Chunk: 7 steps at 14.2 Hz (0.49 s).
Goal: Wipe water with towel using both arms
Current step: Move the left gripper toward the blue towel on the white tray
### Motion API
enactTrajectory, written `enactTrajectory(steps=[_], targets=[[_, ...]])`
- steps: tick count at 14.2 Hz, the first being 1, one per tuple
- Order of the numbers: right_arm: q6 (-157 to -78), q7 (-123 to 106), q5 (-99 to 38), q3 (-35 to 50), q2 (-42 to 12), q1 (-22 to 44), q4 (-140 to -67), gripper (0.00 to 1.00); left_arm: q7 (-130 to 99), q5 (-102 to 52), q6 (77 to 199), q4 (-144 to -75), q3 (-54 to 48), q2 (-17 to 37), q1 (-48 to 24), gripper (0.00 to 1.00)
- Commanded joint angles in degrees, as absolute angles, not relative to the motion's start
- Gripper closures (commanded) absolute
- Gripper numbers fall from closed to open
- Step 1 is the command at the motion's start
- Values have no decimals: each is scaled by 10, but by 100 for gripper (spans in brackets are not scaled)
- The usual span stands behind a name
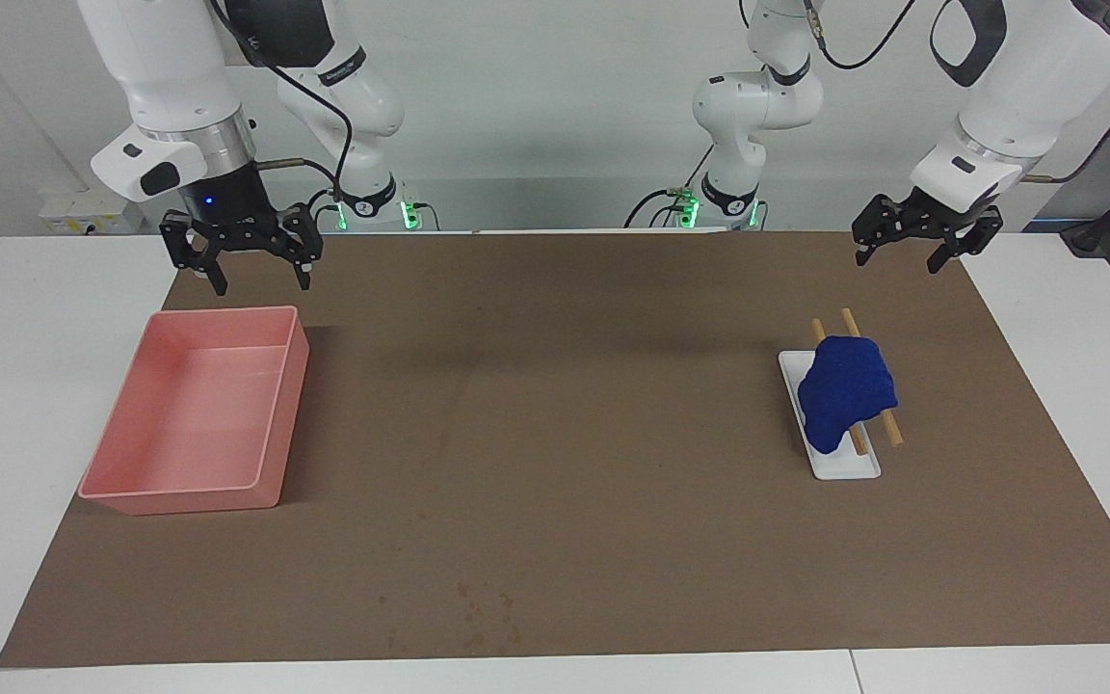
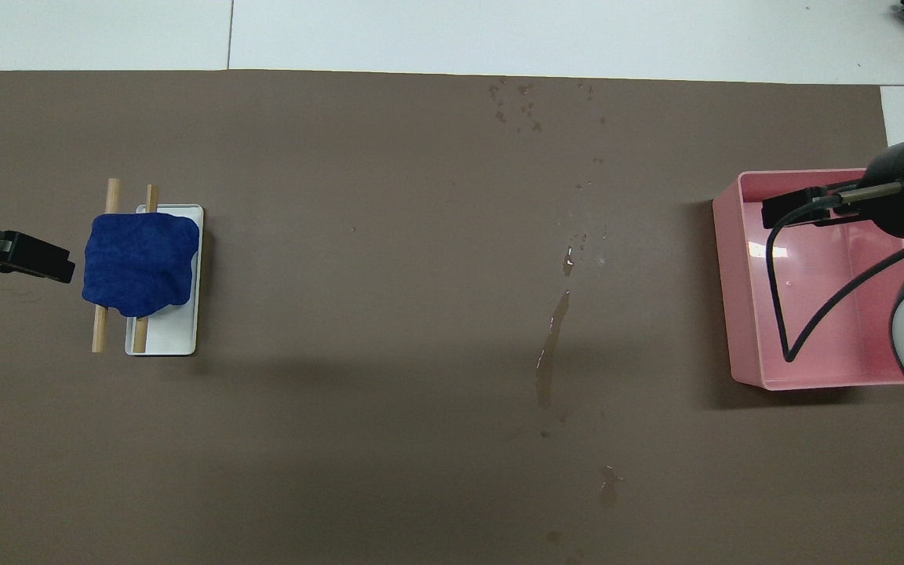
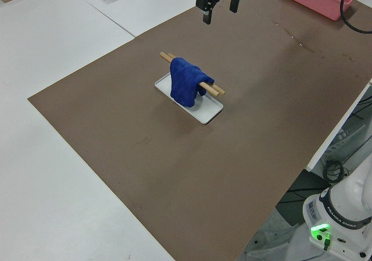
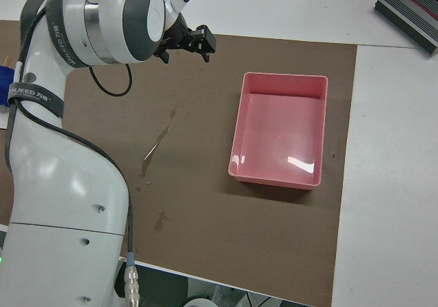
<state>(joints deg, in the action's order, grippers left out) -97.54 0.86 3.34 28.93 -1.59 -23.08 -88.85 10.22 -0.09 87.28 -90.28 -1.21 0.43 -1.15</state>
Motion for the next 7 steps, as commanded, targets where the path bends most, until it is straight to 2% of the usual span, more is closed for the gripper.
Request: enactTrajectory(steps=[1, 4, 7], targets=[[-977, 16, 29, 295, -16, -238, -890, 0, 102, 1, 882, -910, -17, -2, -7, 0], [-977, 16, 29, 295, -16, -238, -890, 0, 101, 1, 886, -914, -17, -3, -8, 0], [-977, 16, 29, 295, -16, -238, -890, 0, 82, 1, 995, -995, -16, -34, -3, 0]])
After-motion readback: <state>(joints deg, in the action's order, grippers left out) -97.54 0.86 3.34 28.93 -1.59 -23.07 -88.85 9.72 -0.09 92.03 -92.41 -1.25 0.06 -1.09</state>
